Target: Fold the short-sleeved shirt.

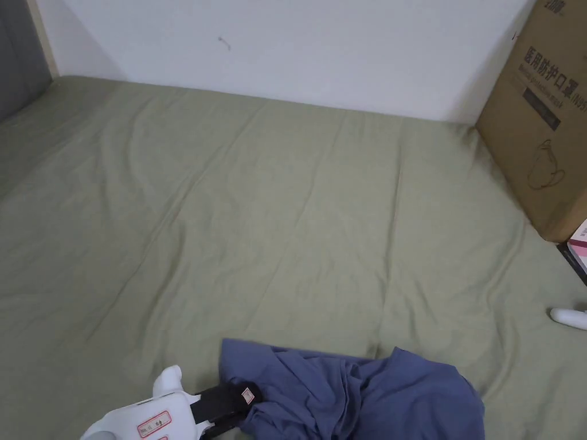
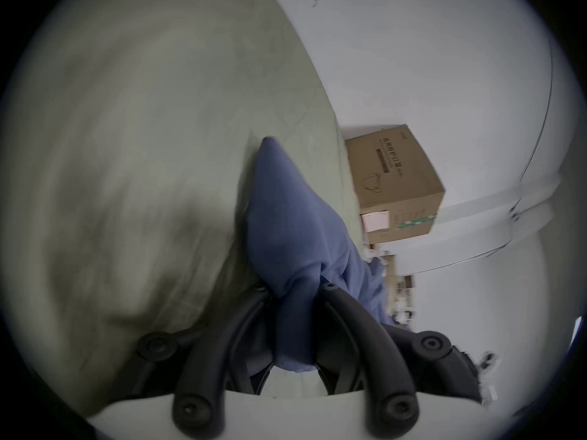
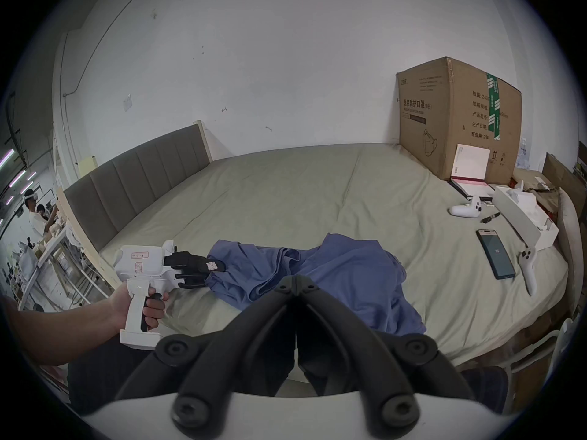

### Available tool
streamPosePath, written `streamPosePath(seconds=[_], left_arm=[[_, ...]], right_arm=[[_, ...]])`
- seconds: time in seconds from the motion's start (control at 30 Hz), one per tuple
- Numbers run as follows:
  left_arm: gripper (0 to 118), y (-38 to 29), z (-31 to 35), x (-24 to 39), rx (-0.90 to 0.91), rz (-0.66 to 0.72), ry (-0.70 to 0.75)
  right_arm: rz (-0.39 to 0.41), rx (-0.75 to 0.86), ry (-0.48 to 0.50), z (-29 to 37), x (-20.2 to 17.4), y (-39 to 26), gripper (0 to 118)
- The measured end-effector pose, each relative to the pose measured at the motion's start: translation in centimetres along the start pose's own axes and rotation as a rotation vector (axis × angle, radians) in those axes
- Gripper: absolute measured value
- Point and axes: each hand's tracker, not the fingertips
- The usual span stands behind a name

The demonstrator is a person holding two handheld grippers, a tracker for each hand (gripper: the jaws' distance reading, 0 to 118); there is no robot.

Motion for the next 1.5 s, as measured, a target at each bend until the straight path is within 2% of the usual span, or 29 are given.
streamPosePath(seconds=[0.07, 0.23, 0.3, 0.33, 0.43, 0.53, 0.63, 0.73, 0.8, 0.87, 0.9, 0.93, 0.97, 1.0, 1.07, 1.13, 1.2, 1.23, 1.27, 1.3, 1.33, 1.37, 1.43, 1.5], left_arm=[[19, 0.5, 1.0, 1.0, 0.055, -0.056, 0.054], [19, 2.5, 6.5, 3.0, 0.222, -0.090, 0.170], [19, 3.1, 9.1, 3.9, 0.320, -0.153, 0.277], [19, 3.4, 9.8, 5.1, 0.314, -0.215, 0.323], [19, 2.1, 9.7, 9.7, 0.322, -0.512, 0.517], [19, -1.5, 5.7, 15.8, 0.279, -0.788, 0.629], [19, -7.0, -1.8, 20.6, 0.165, -1.019, 0.676], [19, -12.7, -9.7, 20.9, 0.077, -1.263, 0.725], [19, -14.5, -13.2, 19.0, -0.006, -1.339, 0.805], [23, -14.7, -13.1, 17.4, 0.002, -1.295, 0.796], [38, -14.7, -12.7, 17.4, 0.002, -1.291, 0.785], [71, -14.8, -12.1, 17.8, -0.012, -1.248, 0.688], [89, -13.4, -9.8, 19.1, -0.028, -1.152, 0.563], [96, -12.7, -7.9, 19.9, 0.017, -1.059, 0.432], [97, -11.5, -2.6, 21.8, 0.220, -0.905, 0.198], [100, -9.5, 0.2, 21.7, 0.280, -0.746, 0.108], [99, -7.6, 1.3, 20.2, 0.311, -0.559, 0.081], [90, -6.5, 1.0, 19.2, 0.296, -0.464, 0.102], [69, -5.4, -0.4, 18.1, 0.252, -0.388, 0.170], [36, -4.9, -1.3, 17.0, 0.233, -0.343, 0.220], [9, -4.5, -2.3, 15.8, 0.228, -0.298, 0.266], [10, -4.3, -3.6, 14.7, 0.203, -0.231, 0.254], [10, -4.8, -5.4, 13.2, 0.182, -0.103, 0.117], [10, -5.7, -7.6, 13.2, 0.089, -0.099, 0.073]], right_arm=[[0.001, -0.001, 0.004, -0.2, -0.1, 0.0, 0], [-0.003, 0.014, 0.007, 0.1, 0.2, 0.1, 0], [-0.009, 0.018, 0.009, 0.2, 0.4, 0.0, 0], [-0.008, 0.021, 0.009, 0.3, 0.5, 0.0, 0], [-0.017, 0.025, 0.023, 0.4, 0.8, -0.3, 0], [-0.013, 0.025, 0.032, 0.4, 1.1, -0.5, 0], [-0.022, 0.018, 0.027, 0.6, 1.3, -0.5, 0], [-0.044, 0.016, 0.004, 1.1, 1.9, -0.7, 0], [-0.075, 0.024, -0.010, 1.7, 2.5, -0.7, 0], [-0.092, 0.023, -0.003, 2.4, 3.1, -0.6, 0], [-0.099, 0.026, 0.001, 2.6, 3.4, -0.5, 0], [-0.104, 0.036, 0.001, 2.9, 3.6, -0.6, 0], [-0.105, 0.041, 0.002, 3.0, 3.8, -0.6, 0], [-0.104, 0.040, 0.004, 3.0, 3.9, -0.6, 0], [-0.098, 0.041, 0.002, 3.0, 4.3, -0.6, 0], [-0.103, 0.045, 0.002, 3.3, 4.7, -0.6, 0], [-0.108, 0.046, -0.004, 3.2, 5.0, -0.8, 0], [-0.109, 0.046, -0.007, 3.1, 5.2, -0.9, 0], [-0.112, 0.041, -0.008, 3.0, 5.3, -1.1, 0], [-0.114, 0.034, -0.011, 2.9, 5.4, -1.2, 0], [-0.114, 0.029, -0.013, 2.9, 5.4, -1.3, 0], [-0.114, 0.027, -0.014, 3.0, 5.3, -1.4, 0], [-0.117, 0.018, -0.015, 3.1, 5.3, -1.5, 0], [-0.118, 0.015, -0.016, 3.3, 5.3, -1.6, 0]])
